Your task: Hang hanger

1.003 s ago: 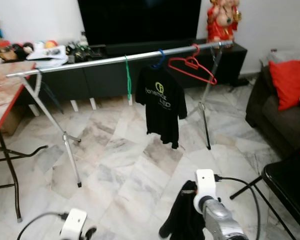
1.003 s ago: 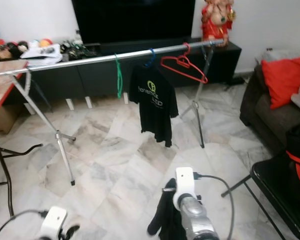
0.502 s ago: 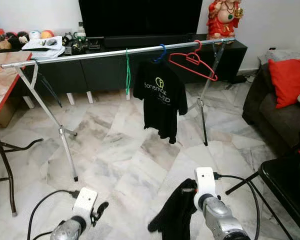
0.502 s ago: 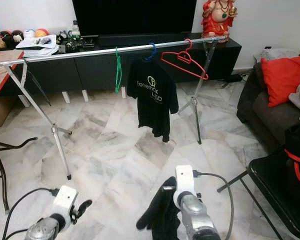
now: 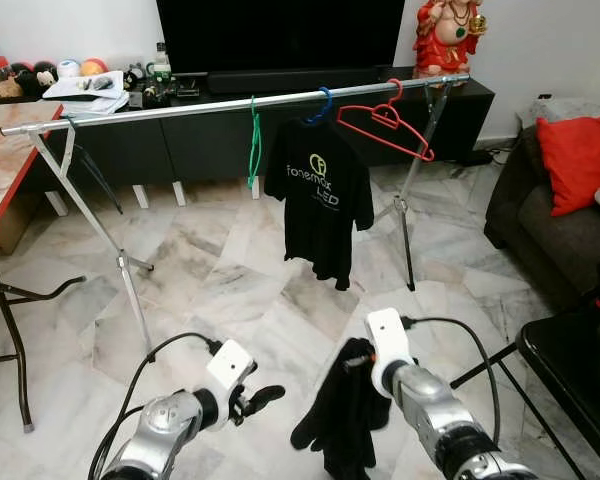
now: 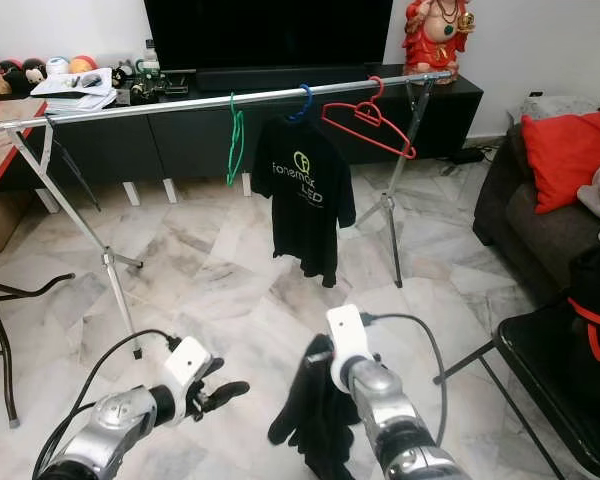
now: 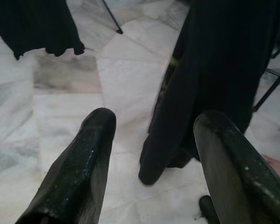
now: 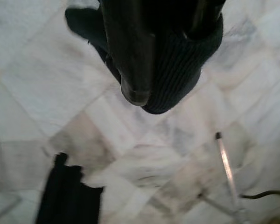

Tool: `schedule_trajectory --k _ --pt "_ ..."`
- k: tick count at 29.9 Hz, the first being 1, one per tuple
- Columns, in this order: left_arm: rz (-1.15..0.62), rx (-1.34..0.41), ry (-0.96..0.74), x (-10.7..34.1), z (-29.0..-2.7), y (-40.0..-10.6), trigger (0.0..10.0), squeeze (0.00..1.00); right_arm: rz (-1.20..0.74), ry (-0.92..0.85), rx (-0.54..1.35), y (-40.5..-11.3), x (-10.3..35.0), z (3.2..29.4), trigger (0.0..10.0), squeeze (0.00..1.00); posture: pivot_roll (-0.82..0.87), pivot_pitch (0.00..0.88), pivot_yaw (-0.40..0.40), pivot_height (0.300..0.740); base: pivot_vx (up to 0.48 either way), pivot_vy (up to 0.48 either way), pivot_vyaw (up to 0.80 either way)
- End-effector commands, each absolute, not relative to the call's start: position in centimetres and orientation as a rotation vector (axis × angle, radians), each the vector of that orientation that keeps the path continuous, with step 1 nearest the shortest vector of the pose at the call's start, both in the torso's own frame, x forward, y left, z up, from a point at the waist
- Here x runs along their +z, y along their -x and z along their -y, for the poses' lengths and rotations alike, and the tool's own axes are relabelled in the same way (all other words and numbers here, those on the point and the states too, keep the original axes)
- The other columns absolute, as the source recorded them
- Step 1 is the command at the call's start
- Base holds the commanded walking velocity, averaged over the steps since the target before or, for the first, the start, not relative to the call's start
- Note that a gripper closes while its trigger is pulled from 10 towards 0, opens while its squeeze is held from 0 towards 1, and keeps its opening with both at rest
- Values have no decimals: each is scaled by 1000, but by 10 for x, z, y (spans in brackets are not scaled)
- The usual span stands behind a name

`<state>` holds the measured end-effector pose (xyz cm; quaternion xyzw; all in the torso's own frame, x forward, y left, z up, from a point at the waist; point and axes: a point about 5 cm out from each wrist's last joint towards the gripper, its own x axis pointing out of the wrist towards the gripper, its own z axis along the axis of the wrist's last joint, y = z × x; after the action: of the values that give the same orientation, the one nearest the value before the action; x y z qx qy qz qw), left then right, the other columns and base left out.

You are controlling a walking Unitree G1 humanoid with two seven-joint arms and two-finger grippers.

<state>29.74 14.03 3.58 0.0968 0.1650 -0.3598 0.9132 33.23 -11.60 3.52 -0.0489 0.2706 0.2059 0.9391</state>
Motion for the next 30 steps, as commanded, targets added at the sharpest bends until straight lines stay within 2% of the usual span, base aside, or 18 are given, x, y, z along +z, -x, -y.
schedule_trajectory --k 1,7,9,14,17,25,30 --pt "-343 -780 -198 43 -136 -301 10000 0 -587 135 483 -328 30 110 10000 0 70 49 -33 740 0 0 0" --pt "-317 -813 -184 61 -120 -312 10000 0 -595 154 498 -330 32 110 10000 0 77 35 -41 740 0 0 0" --pt "-330 -810 -126 65 -112 -314 10000 0 -593 158 510 -333 36 107 10000 0 72 32 -41 740 0 0 0" --pt "-343 -800 -129 67 -109 -316 10000 0 -577 149 504 -338 43 108 10000 0 80 33 -46 740 0 0 0" --pt "-345 -757 -121 69 -109 -319 10000 0 -476 124 423 -358 69 112 10000 0 74 31 -47 740 0 0 0" --pt "-358 -687 -151 69 -113 -322 10000 0 -429 66 475 -367 89 89 10000 0 98 26 -73 740 0 0 0" --pt "-353 -666 -156 70 -114 -324 10000 0 -421 95 485 -369 92 87 10000 0 107 25 -86 740 0 0 0"
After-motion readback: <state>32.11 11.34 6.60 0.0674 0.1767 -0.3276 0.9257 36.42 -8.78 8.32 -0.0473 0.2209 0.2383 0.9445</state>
